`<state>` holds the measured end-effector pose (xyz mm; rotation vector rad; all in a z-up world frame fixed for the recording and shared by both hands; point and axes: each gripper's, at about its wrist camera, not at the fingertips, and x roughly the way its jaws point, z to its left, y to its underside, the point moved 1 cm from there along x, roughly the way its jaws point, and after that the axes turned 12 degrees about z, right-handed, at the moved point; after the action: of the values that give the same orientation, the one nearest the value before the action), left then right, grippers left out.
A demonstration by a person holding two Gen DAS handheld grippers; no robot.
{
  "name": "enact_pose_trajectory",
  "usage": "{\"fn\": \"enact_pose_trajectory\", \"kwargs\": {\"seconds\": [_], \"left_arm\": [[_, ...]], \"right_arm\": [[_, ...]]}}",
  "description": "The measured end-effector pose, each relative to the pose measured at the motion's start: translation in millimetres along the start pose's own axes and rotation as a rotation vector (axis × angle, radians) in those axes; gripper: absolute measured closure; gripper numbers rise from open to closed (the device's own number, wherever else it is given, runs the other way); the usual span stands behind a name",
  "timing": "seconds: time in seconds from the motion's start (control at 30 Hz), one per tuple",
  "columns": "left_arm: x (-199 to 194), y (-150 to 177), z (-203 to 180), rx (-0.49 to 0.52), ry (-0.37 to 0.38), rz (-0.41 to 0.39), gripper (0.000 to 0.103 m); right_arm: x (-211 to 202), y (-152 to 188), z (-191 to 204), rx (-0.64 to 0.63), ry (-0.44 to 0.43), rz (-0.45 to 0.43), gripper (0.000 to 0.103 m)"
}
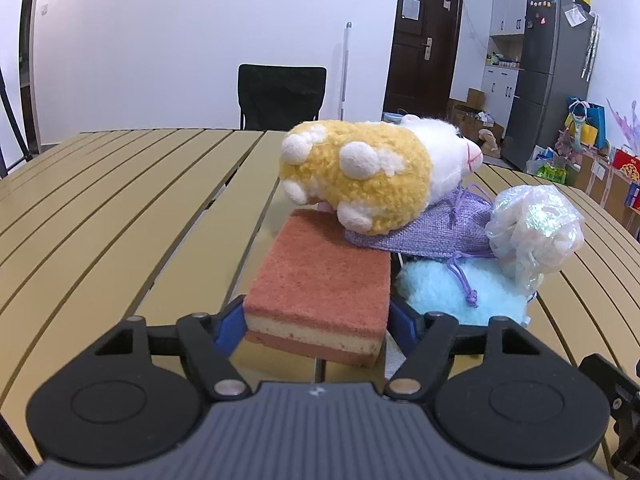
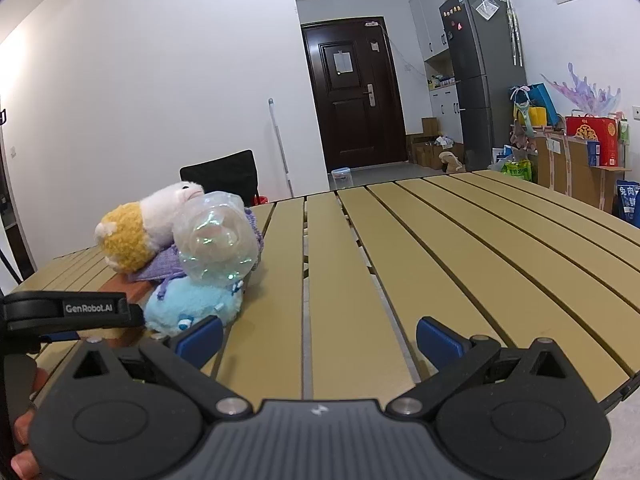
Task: Collect trash
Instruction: 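Close the left tool on the pink-and-cream sponge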
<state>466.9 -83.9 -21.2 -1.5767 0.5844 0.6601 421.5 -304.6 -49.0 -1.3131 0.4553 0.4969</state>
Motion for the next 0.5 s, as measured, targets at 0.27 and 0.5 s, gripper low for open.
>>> {"fn": "enact_pose_trajectory", "kwargs": {"seconds": [0.27, 0.5], "left_arm": [[-14.3, 3.4, 6.9, 0.023, -0.009, -0.03, 0.031], [-30.0, 7.8, 21.1, 0.03, -0.031, -0.05, 0.031]], "right_arm": [[1.3, -4.4, 12.3, 0.006, -0.04, -0.009, 0.0], [-7.3, -21.2, 31.3, 0.033, -0.123, -0.057, 0.0]]}}
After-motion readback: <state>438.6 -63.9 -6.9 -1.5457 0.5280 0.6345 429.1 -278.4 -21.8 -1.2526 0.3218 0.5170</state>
